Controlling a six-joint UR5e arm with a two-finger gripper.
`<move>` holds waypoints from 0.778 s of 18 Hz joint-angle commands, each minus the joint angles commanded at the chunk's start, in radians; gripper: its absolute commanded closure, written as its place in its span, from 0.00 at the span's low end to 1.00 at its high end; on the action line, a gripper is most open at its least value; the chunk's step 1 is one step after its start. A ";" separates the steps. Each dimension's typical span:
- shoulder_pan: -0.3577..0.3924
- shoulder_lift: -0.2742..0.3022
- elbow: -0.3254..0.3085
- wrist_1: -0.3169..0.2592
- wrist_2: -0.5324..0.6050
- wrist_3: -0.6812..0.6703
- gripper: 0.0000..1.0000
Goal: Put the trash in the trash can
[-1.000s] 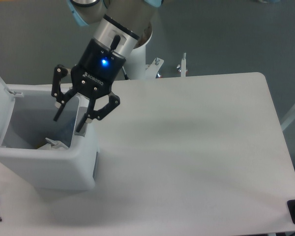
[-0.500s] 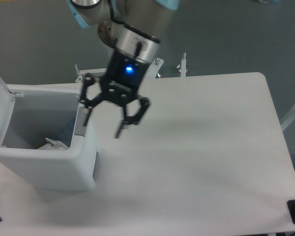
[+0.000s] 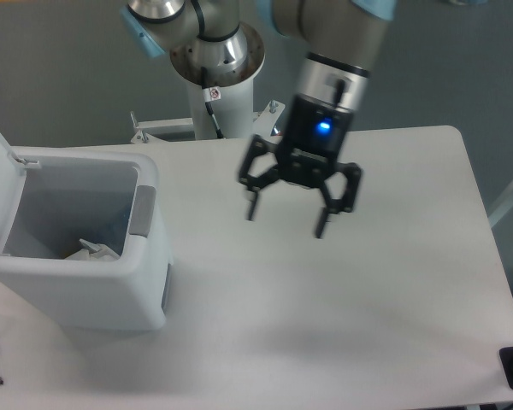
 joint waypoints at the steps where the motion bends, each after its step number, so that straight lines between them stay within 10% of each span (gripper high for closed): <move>1: 0.008 -0.006 -0.002 0.000 0.008 0.008 0.00; 14: 0.097 -0.143 0.142 -0.067 0.162 0.363 0.00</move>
